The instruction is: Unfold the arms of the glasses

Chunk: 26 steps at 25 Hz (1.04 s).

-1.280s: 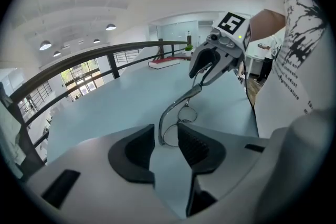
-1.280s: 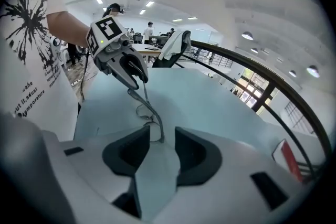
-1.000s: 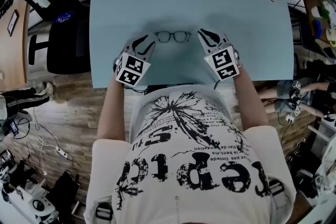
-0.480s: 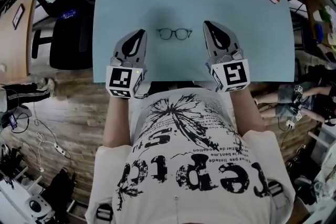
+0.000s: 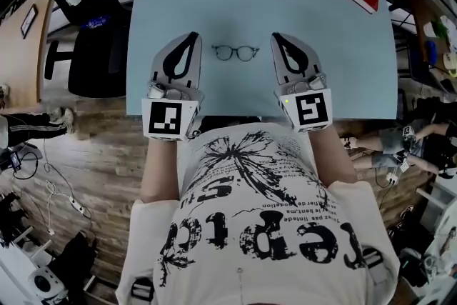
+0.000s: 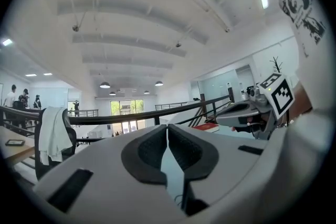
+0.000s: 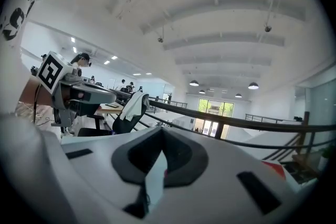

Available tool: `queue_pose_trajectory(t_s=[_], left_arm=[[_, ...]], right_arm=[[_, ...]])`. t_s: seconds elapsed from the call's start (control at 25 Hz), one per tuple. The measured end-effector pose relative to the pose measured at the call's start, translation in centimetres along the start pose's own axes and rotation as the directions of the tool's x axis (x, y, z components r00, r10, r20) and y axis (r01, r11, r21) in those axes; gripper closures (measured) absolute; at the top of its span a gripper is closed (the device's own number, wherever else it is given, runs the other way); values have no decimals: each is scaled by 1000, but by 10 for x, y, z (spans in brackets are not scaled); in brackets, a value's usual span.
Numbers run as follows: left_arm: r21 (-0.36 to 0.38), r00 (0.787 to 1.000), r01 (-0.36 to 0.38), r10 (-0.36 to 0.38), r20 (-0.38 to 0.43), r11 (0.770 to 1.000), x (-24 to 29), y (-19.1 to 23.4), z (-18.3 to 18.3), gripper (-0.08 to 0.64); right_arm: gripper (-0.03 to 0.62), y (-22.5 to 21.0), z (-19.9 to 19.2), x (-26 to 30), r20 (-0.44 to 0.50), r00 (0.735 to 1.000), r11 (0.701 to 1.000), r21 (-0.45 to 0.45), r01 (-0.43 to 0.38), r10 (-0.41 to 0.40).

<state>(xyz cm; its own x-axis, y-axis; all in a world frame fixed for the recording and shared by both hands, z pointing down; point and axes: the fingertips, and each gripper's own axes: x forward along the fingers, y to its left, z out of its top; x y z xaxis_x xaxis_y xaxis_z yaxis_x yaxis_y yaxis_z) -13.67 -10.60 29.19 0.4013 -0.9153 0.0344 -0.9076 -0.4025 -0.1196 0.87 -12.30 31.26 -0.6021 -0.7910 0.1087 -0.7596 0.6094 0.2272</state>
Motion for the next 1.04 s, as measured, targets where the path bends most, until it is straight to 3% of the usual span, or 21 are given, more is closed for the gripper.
queue_pose_trajectory(t_s=[1.04], left_arm=[[-3, 996, -33, 33, -85, 999, 23, 6, -20, 535]], right_arm=[[584, -13, -22, 18, -43, 999, 999, 35, 2, -1]])
